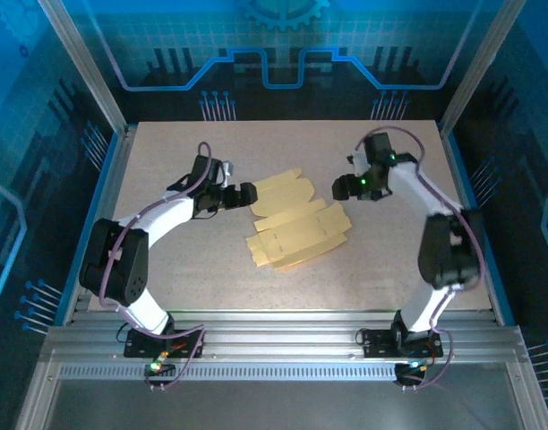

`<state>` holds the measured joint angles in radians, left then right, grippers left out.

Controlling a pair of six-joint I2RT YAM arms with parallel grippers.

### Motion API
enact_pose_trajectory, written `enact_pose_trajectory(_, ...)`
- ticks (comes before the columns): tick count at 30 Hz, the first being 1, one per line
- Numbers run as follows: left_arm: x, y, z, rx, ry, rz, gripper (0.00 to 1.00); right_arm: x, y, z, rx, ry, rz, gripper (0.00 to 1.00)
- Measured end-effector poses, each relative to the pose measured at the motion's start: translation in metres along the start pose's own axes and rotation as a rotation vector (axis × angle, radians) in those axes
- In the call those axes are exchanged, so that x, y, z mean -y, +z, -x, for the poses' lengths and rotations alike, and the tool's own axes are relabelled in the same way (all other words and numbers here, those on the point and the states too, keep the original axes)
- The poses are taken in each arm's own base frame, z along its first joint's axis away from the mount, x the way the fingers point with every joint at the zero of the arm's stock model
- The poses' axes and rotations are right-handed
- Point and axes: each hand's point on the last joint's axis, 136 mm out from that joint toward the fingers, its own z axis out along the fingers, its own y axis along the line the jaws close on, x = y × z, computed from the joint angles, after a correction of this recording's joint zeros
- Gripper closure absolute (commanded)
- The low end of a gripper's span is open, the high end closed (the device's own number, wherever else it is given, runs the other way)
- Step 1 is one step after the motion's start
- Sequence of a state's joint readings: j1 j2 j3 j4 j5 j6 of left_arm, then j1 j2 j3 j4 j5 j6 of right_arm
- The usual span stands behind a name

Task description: Fold the paper box

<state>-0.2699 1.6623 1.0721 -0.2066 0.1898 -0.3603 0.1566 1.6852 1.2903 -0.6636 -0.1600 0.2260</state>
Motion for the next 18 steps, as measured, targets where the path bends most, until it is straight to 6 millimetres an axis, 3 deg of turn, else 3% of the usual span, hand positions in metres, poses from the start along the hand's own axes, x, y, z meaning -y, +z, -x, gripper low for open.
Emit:
enact_pose_trajectory(2,0.018,0.010,0.004,-0.006,0.063,-0.025,0.03,-0.001,-0.009,-0.020,0.052,0.108,0.003,0.25)
enact_pose_trajectory(3,0.029,0.016,0.006,-0.011,0.099,-0.044,0.10,-0.002,-0.011,-0.031,0.066,0.157,0.003,0.25)
enact_pose_trajectory(8,0.074,0.047,0.009,-0.052,0.216,-0.125,0.31,0.001,-0.001,-0.089,0.052,0.341,0.006,0.27)
enact_pose_trajectory(10,0.083,0.061,0.009,-0.072,0.232,-0.129,0.37,0.001,0.002,-0.110,0.031,0.404,0.020,0.27)
enact_pose_trajectory(14,0.080,0.090,-0.001,-0.134,0.215,-0.107,0.50,-0.020,0.013,-0.138,-0.017,0.485,0.101,0.28)
enact_pose_trajectory(18,0.062,0.107,-0.022,-0.213,0.184,-0.063,0.61,-0.049,0.024,-0.151,-0.066,0.505,0.180,0.29)
